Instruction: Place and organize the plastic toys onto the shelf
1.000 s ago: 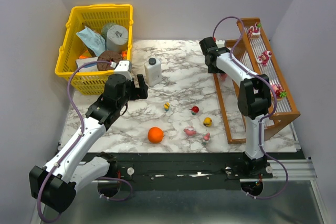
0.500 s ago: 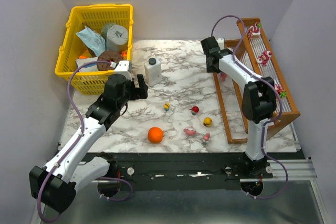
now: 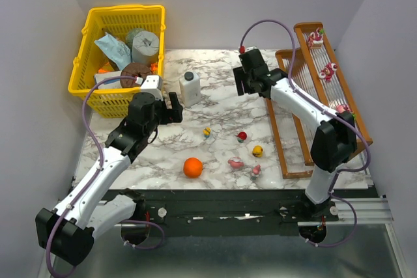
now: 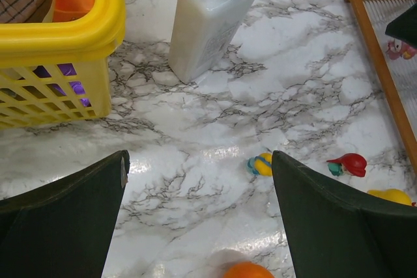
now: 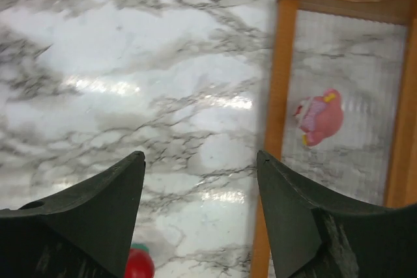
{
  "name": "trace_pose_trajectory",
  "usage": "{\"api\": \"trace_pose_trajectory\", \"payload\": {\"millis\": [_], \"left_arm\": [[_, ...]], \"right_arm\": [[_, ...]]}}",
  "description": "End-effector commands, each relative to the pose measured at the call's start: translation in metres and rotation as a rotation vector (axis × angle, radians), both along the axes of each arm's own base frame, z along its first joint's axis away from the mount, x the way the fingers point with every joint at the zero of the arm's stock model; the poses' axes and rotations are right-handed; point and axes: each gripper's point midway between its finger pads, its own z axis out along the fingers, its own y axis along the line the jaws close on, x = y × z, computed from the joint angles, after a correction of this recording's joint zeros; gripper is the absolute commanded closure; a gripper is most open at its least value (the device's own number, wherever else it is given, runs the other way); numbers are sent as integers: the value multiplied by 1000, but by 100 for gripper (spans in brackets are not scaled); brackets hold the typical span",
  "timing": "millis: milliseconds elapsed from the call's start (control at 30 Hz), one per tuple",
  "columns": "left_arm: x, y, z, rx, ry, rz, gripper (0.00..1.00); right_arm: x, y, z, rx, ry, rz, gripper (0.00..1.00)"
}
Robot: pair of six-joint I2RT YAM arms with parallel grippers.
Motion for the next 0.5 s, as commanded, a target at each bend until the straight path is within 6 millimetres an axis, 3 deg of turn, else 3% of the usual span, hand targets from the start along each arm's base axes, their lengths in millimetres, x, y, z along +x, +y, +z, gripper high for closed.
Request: {"api": "trace_pose_trajectory", "payload": {"millis": [0,33,67,100,133,167,200,233,300,333,367,467], "left_arm": [[-3,1,4,-17,-18,-6,1],[-4,1,5,-18,-20,-4,1],[-4,1,6,-22,-21,-4,1],[-5,2,5,-24,-17,-3,1],[-6,2,6,-29,-19,0,1],[-7,2,6,-30,-18,-1,1],[-7,2,6,-32,-16,2,1],[-8,3,7,-35,-19,4,1],[-10,3,5,-41,-12,4,1],[-11,4,7,-45,-17,4,1],[-12,4,7,-50,-15,3,1],[-16,3,3,-59,-4,-3,1]], "right_arm": [[-41,47,-1,70,62,287,23],[-52,52,8,83,52,344,22],[-67,66,8,135,79,419,22],[-83,66,-6,125,118,473,22],[-99,76,6,155,100,551,22],[-116,84,1,189,129,624,22],[-129,87,0,197,136,665,21],[-153,90,-17,178,179,729,21],[-180,94,-17,186,183,809,21],[-201,94,-34,163,227,849,21],[-211,94,-30,175,219,869,21],[-242,92,-46,199,284,904,20]]}}
